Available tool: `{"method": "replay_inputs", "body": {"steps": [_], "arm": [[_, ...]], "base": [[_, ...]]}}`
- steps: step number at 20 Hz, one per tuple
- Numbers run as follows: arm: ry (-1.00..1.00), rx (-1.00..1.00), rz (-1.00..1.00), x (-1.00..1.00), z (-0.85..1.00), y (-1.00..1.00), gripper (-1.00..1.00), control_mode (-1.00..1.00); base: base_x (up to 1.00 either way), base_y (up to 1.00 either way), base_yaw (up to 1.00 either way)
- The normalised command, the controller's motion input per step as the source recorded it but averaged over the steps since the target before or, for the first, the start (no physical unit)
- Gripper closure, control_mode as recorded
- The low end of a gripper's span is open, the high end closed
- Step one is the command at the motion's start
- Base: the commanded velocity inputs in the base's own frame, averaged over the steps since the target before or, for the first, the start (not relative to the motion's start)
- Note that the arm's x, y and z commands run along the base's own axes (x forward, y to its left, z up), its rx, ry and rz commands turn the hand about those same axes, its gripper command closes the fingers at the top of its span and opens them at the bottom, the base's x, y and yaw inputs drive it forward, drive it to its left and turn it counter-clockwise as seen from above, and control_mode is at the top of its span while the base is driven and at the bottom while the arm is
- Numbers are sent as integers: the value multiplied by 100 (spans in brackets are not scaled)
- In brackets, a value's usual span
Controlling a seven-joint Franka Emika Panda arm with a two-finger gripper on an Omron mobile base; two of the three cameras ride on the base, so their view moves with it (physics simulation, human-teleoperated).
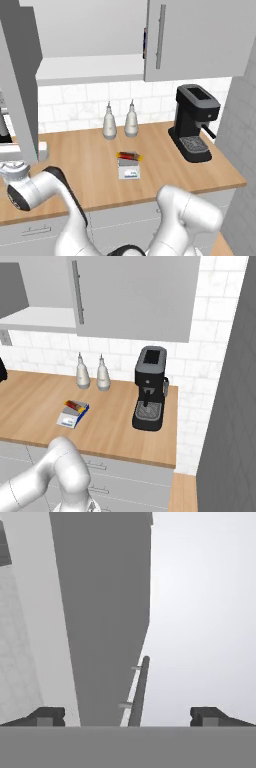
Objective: Pick the bar and place it on the digital scale for weighing, and close the cabinet.
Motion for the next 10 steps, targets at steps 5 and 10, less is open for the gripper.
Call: {"method": "replay_inputs", "body": {"steps": [5, 10], "arm": [[27, 0, 0, 2, 58, -95, -100, -100], [15, -8, 0, -26, 36, -67, -100, -100]], "base": [[0, 0, 0], [0, 0, 0]]}}
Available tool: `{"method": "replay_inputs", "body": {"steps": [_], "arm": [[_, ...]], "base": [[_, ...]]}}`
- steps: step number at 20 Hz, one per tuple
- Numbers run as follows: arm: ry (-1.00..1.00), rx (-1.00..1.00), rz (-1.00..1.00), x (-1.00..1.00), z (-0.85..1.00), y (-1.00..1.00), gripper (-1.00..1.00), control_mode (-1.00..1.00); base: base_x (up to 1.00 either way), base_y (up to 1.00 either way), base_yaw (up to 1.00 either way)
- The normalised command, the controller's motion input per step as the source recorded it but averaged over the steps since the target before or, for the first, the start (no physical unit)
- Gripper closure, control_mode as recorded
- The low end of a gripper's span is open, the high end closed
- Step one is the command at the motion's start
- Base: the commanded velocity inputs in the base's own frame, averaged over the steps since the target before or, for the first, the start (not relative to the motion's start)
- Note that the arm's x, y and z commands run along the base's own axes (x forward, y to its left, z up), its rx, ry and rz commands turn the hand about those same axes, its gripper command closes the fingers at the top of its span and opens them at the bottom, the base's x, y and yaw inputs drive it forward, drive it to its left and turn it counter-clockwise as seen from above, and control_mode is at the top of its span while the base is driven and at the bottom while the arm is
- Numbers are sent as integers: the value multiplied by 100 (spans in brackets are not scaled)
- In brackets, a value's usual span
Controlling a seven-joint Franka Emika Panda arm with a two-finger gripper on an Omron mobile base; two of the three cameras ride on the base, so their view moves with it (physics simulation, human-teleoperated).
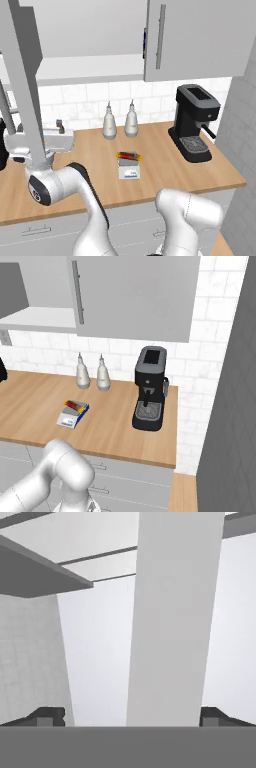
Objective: Pick the bar and place it on the digital scale for weighing, and close the cabinet.
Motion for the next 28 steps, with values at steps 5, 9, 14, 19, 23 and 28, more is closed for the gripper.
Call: {"method": "replay_inputs", "body": {"steps": [5, 9, 14, 19, 23, 28], "arm": [[11, -18, 3, -39, 19, -39, -100, -100], [41, -2, 1, 1, 98, -100, -100, -100], [54, -2, 0, 3, 88, -100, -100, -100], [70, -5, 0, 3, 65, -100, -100, -100], [75, -6, 0, 1, 52, -100, -100, -100], [77, -6, 0, 0, 52, -100, -100, -100]], "base": [[0, 0, 0], [0, 0, 0], [0, 0, 0], [0, 0, 0], [0, 0, 0], [0, 0, 0]]}}
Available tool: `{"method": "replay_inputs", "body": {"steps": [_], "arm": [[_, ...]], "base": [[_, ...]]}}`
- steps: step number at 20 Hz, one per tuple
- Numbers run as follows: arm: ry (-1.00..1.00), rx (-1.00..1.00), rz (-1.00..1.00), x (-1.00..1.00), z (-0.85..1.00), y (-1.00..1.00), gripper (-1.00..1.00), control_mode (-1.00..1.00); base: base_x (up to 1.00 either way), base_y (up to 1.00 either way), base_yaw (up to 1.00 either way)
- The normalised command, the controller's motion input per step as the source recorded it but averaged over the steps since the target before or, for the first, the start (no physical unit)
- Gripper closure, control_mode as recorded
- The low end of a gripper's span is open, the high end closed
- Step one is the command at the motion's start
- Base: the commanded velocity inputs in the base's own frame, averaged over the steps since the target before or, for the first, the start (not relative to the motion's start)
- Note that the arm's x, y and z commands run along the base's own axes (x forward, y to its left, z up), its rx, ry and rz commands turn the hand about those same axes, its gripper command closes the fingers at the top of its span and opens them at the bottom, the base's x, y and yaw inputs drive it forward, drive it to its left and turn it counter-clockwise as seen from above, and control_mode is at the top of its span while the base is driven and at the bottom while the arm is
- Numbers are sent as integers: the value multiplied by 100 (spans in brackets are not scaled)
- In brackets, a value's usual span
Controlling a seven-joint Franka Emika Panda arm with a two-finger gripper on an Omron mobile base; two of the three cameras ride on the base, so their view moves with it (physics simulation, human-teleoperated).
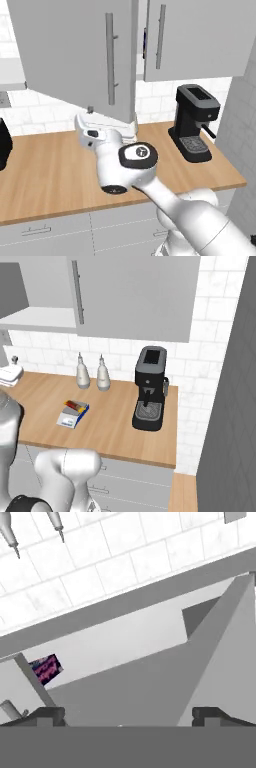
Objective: Pick the bar and place it on the digital scale for weighing, and close the cabinet.
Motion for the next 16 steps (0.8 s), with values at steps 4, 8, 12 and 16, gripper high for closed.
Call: {"method": "replay_inputs", "body": {"steps": [4, 8, 12, 16], "arm": [[73, -5, 0, 1, 67, -80, -100, -100], [30, 0, 0, 24, 100, -30, -100, -100], [24, 0, 0, 24, 100, -31, -100, -100], [10, 0, -4, 14, 100, -34, -100, -100]], "base": [[0, 0, 0], [0, 0, 0], [0, 0, 0], [0, 0, 0]]}}
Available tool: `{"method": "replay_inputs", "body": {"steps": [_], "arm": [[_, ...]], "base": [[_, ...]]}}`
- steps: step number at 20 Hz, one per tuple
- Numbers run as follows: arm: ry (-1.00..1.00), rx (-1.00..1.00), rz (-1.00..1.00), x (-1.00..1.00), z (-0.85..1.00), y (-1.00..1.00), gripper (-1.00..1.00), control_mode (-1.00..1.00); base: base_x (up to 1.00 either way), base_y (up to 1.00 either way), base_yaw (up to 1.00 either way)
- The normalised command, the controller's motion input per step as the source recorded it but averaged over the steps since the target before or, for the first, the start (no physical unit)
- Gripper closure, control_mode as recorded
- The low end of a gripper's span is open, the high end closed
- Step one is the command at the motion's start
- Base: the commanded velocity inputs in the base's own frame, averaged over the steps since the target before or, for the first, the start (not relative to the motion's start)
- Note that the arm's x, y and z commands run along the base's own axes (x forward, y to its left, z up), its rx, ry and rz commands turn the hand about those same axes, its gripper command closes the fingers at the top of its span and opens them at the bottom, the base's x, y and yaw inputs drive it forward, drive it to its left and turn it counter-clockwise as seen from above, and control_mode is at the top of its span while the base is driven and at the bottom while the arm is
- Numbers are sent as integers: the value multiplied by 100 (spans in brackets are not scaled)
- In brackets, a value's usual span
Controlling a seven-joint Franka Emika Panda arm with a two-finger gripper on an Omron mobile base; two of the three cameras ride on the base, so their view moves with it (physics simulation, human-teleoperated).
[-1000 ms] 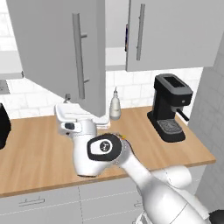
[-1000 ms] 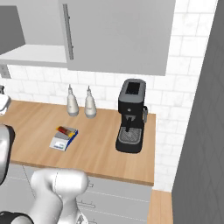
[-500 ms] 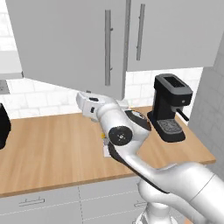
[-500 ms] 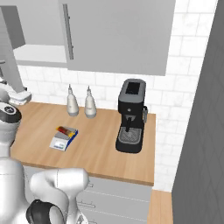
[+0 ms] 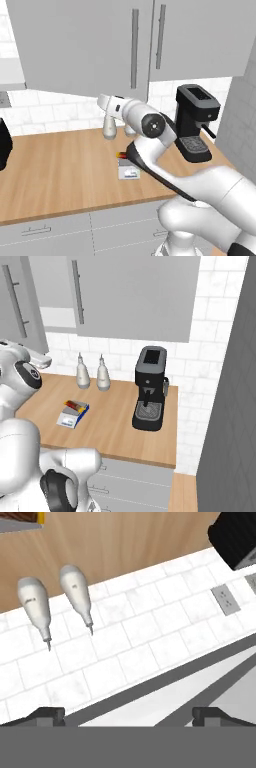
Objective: Pick the bar and place it on the digital scale for weighing, and close the cabinet.
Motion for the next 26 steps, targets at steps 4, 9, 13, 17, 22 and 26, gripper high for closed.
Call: {"method": "replay_inputs", "body": {"steps": [4, 9, 13, 17, 22, 26], "arm": [[0, 5, -44, 25, 100, 0, -100, -100], [3, 6, -53, 48, 100, 6, -100, -100], [29, 5, -30, 78, 100, -20, -100, -100], [36, 0, -15, 63, 100, -43, -100, -100], [-10, 8, -2, 49, 7, -45, -100, -100], [-42, 32, 5, 50, -68, -58, -100, -100]], "base": [[0, 0, 0], [0, 0, 0], [0, 0, 0], [0, 0, 0], [0, 0, 0], [0, 0, 0]]}}
